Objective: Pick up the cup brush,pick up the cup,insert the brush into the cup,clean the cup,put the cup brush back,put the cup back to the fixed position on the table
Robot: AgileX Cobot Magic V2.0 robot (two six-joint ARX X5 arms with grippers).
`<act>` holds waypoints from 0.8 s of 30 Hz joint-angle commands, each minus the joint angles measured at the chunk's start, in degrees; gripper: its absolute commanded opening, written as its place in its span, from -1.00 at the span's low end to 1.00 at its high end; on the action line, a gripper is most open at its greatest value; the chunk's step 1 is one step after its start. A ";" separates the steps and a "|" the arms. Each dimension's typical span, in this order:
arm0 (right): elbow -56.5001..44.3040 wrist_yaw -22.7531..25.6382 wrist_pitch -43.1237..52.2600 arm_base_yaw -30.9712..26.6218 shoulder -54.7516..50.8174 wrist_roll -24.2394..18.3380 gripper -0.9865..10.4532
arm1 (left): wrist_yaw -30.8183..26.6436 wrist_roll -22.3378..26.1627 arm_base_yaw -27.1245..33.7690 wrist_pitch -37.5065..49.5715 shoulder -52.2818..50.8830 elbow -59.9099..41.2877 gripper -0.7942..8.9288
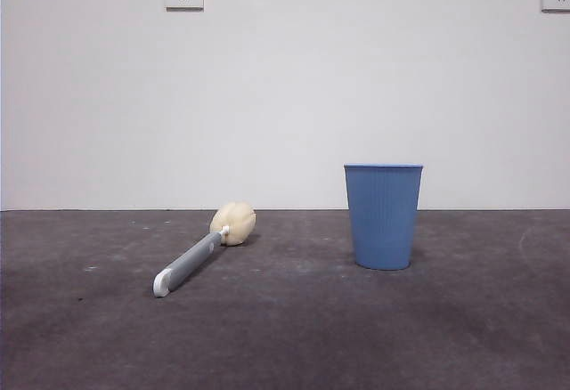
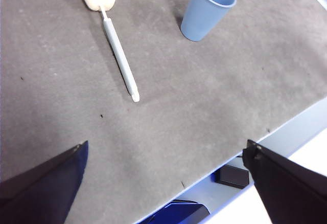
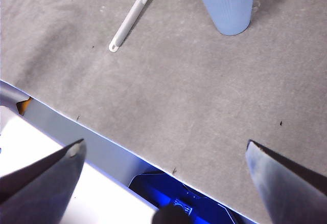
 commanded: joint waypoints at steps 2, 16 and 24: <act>0.24 -0.09 0.13 0.11 0.02 0.13 0.21 | -0.09 -2.56 -1.55 4.22 2.40 0.09 0.34; 0.24 -0.09 0.15 0.11 0.02 0.52 0.21 | -17.55 -12.39 -19.54 22.71 23.32 0.11 0.34; 0.24 -0.07 0.17 0.11 0.13 0.57 0.21 | -30.71 -16.22 -27.98 31.87 39.56 1.40 0.32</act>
